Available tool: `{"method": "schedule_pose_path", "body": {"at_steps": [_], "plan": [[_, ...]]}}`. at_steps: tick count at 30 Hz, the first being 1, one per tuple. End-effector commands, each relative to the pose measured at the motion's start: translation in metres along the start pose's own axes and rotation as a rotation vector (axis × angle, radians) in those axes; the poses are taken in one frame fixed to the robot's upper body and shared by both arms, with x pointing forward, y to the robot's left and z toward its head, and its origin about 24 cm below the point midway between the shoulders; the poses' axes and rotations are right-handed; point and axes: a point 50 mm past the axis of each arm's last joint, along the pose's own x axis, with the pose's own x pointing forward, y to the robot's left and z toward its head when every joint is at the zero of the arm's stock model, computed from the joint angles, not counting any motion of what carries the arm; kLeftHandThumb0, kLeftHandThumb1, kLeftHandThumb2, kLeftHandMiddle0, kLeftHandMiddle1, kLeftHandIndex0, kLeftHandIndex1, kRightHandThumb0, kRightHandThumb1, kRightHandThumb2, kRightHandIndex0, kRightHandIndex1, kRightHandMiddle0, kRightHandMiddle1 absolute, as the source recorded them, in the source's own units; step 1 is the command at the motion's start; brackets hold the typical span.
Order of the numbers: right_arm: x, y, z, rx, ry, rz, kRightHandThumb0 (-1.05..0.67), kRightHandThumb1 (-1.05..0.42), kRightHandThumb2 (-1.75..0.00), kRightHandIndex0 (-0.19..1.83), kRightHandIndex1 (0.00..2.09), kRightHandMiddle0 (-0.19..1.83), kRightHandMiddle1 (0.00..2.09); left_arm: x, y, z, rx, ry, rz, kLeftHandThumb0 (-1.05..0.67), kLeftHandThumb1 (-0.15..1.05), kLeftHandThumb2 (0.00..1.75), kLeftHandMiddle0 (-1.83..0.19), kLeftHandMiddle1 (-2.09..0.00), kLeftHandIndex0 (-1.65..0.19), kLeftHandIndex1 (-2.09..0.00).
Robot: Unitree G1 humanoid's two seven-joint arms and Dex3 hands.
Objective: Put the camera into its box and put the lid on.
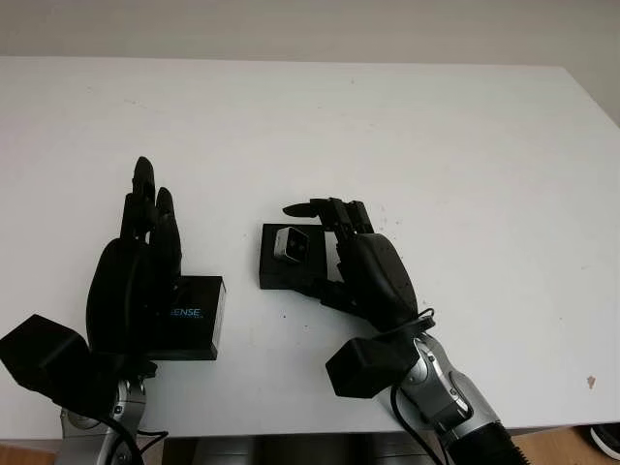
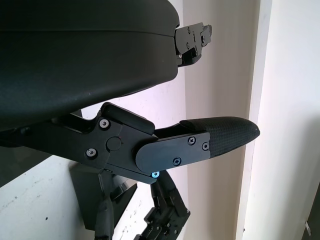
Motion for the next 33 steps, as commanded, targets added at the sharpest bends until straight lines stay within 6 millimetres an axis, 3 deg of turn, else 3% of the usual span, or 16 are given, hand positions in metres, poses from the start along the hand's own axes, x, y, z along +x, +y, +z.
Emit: {"method": "schedule_pose_path", "body": {"at_steps": [1, 18, 27, 33], "plan": [[0.002, 0.000, -0.002, 0.023, 0.030, -0.001, -0.55, -1.02, -0.06, -0.18, 1.04, -0.18, 1.22, 0.000, -0.001, 0.000, -0.006, -0.008, -0.001, -0.78, 1.05, 0.61, 0.19, 0.00, 0.19, 0.00], [0.001, -0.003, 0.001, 0.172, 0.120, 0.140, -0.57, -0.99, -0.05, -0.19, 1.09, -0.19, 1.31, 0.001, -0.001, -0.002, -0.012, -0.007, 0.006, -0.77, 1.05, 0.60, 0.19, 0.00, 0.19, 0.00], [-0.004, -0.012, 0.010, 0.185, 0.090, 0.146, -0.59, -1.00, -0.05, -0.19, 0.97, -0.19, 1.27, 0.002, -0.002, -0.002, -0.021, -0.007, 0.006, -0.77, 1.05, 0.60, 0.19, 0.00, 0.19, 0.00], [-0.005, -0.010, 0.010, 0.167, 0.067, 0.110, -0.58, -1.00, -0.05, -0.19, 1.00, -0.18, 1.30, 0.002, -0.002, -0.001, -0.018, -0.010, 0.003, -0.76, 1.05, 0.60, 0.19, 0.00, 0.19, 0.00]]}}
